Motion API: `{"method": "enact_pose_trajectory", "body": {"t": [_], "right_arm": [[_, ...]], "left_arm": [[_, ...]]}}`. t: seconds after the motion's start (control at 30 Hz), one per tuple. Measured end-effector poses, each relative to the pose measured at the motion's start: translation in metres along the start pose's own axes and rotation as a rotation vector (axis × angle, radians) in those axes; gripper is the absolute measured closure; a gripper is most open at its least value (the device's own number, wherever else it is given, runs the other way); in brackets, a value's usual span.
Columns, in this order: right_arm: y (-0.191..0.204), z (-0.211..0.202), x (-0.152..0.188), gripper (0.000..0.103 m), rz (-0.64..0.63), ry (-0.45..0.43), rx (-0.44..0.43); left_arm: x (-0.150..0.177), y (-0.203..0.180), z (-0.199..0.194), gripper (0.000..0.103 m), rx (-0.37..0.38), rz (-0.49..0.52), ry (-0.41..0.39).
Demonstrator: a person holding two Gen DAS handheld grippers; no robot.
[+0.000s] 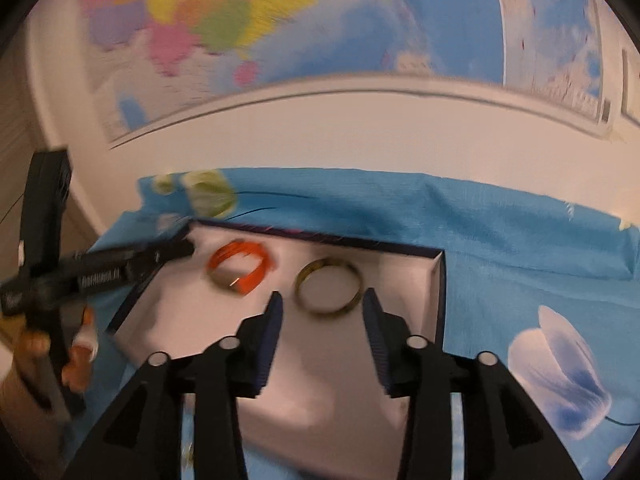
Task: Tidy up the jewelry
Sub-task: 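Lower both items into the tray and open both tools, then move both tools back toward the jewelry on the cloth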
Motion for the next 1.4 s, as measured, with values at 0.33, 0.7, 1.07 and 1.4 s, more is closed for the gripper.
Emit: {"method": "enact_pose_trajectory", "body": {"t": [0.33,0.7,1.07,1.4], "right_arm": [[0.032,-0.055,0.084,0.054,-0.053,0.045,-0.031],[0.037,-0.071,0.158,0.045,-0.010,0.116,-0.003],[0.051,-0.068,0.173,0.045,-0.037,0.128,0.010],[0.053,-0.068,0.169,0.045,-0.033,0.108,0.016]], "left_arm": [[0.070,0.002,-0.092,0.041,0.072,0.188,-0.148],[0.143,0.007,-0.129,0.040,0.135,0.240,-0.148],[0.172,-0.010,-0.137,0.040,0.137,0.306,-0.140],[0.177,-0.003,-0.123,0.040,0.084,0.299,-0.091]]}}
Point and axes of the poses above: each gripper's, at about its wrist camera, not at the fingertips, and z roughly the way its jaws point, y to its left, x to its underside, the point moved 7 cm from there along z, roughly the way its jaws point, and after that the axes turned 15 degrees about -x, right-handed, at the moved point
